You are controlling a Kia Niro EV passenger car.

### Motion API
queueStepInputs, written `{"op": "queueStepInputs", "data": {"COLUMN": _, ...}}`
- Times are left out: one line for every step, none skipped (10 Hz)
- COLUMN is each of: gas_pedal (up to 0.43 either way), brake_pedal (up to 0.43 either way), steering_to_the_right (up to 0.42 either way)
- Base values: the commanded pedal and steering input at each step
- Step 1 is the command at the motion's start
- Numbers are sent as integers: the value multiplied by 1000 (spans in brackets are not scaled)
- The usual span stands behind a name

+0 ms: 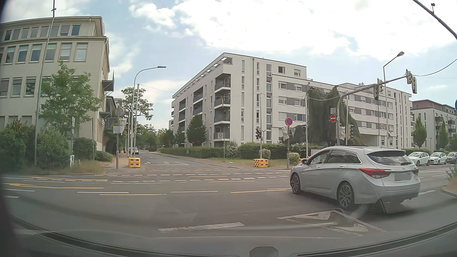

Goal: Follow the waypoints while adhering to traffic rules and regulations

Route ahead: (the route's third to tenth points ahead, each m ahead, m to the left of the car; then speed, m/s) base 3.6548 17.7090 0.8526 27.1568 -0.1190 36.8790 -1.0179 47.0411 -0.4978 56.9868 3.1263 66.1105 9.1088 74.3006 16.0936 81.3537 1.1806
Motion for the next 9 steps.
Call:
{"op": "queueStepInputs", "data": {"gas_pedal": 189, "brake_pedal": 37, "steering_to_the_right": -571}}
{"op": "queueStepInputs", "data": {"gas_pedal": 189, "brake_pedal": 37, "steering_to_the_right": -538}}
{"op": "queueStepInputs", "data": {"gas_pedal": 189, "brake_pedal": 37, "steering_to_the_right": -505}}
{"op": "queueStepInputs", "data": {"gas_pedal": 189, "brake_pedal": 37, "steering_to_the_right": -480}}
{"op": "queueStepInputs", "data": {"gas_pedal": 189, "brake_pedal": 37, "steering_to_the_right": -460}}
{"op": "queueStepInputs", "data": {"gas_pedal": 189, "brake_pedal": 37, "steering_to_the_right": -450}}
{"op": "queueStepInputs", "data": {"gas_pedal": 189, "brake_pedal": 37, "steering_to_the_right": -436}}
{"op": "queueStepInputs", "data": {"gas_pedal": 189, "brake_pedal": 37, "steering_to_the_right": -421}}
{"op": "queueStepInputs", "data": {"gas_pedal": 189, "brake_pedal": 37, "steering_to_the_right": -412}}
